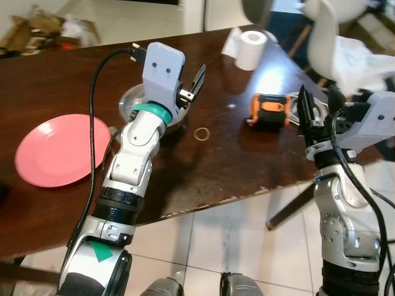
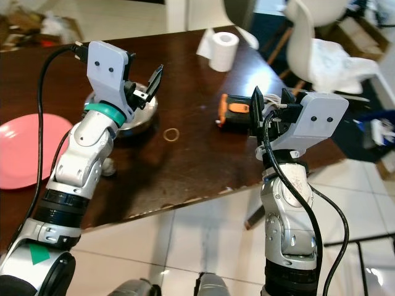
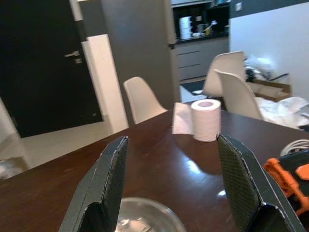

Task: Setting the table

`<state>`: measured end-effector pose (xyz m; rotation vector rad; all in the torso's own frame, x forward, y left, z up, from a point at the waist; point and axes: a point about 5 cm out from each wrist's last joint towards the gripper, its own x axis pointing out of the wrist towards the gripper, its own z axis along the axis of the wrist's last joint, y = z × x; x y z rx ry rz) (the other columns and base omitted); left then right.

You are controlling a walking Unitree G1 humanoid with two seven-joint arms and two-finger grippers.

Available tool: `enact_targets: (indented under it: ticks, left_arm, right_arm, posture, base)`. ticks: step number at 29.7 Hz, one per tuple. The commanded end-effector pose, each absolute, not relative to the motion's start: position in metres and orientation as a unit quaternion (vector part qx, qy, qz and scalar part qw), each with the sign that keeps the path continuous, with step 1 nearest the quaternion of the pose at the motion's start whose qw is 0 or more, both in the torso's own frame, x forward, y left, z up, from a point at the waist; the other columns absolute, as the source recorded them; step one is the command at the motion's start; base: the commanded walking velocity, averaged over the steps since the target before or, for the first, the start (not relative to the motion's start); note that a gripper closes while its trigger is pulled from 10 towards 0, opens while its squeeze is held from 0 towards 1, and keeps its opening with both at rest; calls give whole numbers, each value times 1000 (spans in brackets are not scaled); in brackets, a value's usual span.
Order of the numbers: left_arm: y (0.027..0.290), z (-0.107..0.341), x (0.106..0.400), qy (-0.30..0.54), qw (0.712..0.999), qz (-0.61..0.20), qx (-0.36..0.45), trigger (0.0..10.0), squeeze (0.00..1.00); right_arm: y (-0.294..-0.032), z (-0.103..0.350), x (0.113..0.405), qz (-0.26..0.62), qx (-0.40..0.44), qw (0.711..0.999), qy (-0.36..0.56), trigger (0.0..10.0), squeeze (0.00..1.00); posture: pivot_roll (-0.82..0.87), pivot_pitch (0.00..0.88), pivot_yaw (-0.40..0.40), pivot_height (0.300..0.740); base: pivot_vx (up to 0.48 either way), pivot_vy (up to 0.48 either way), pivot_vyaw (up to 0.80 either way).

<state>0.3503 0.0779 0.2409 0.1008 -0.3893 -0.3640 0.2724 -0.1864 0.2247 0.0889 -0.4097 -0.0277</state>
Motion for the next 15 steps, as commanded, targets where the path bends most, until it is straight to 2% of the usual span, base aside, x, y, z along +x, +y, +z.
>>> enact_targets:
  ticks: [1, 14, 15]
  left_arm:
    - [78, 234, 351, -179, 966, -180, 51, 10000, 0]
    - [78, 234, 352, -179, 965, -182, 52, 10000, 0]
    - [77, 234, 352, -179, 965, -182, 52, 10000, 0]
  right_arm:
    - [-188, 226, 270, -15, 41, 977, -210, 10000, 0]
    - [-187, 227, 270, -12, 43, 976, -211, 10000, 0]
    - [-187, 226, 270, -16, 46, 977, -209, 10000, 0]
  posture:
    - [-12, 0, 63, 740]
    - [-16, 0, 67, 740]
    - [-16, 0, 68, 740]
  base:
    - [0, 0, 775]
    - [0, 0, 773]
    - [0, 0, 0]
